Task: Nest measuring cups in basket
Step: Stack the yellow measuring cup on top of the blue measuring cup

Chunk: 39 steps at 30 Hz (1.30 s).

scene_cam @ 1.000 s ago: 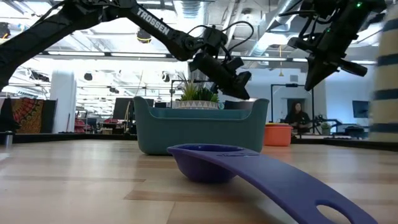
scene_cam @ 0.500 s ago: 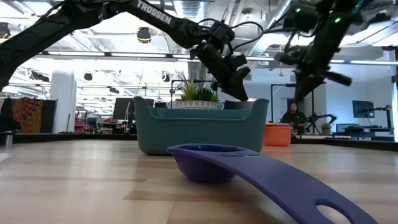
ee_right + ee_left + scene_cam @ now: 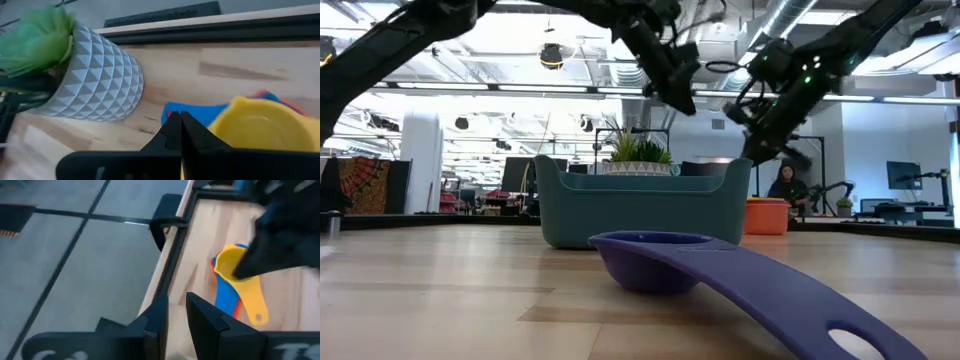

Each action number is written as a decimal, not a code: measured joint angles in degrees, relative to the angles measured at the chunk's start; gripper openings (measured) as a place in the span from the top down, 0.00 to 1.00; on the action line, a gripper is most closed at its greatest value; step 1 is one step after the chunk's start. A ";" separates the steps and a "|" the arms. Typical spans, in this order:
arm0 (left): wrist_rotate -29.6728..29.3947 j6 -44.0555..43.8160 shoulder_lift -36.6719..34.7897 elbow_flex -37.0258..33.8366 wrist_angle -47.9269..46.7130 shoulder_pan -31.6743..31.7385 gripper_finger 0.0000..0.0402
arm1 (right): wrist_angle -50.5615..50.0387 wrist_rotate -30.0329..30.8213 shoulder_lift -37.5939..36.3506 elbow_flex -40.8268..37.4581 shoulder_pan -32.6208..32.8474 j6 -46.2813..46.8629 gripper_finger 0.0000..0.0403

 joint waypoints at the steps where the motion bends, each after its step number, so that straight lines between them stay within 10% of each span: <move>1: -0.07 0.04 -0.55 -0.13 0.43 0.10 0.85 | 1.20 -1.39 1.36 0.29 -0.73 -0.58 0.98; 23: -2.65 -1.57 -1.54 -0.22 -2.44 1.02 0.85 | -14.58 -1.94 22.95 20.61 -2.36 -25.27 0.98; 39: -4.23 -4.57 -1.54 -0.22 -3.13 0.91 0.85 | -31.17 -5.66 15.75 20.67 2.45 -28.72 0.99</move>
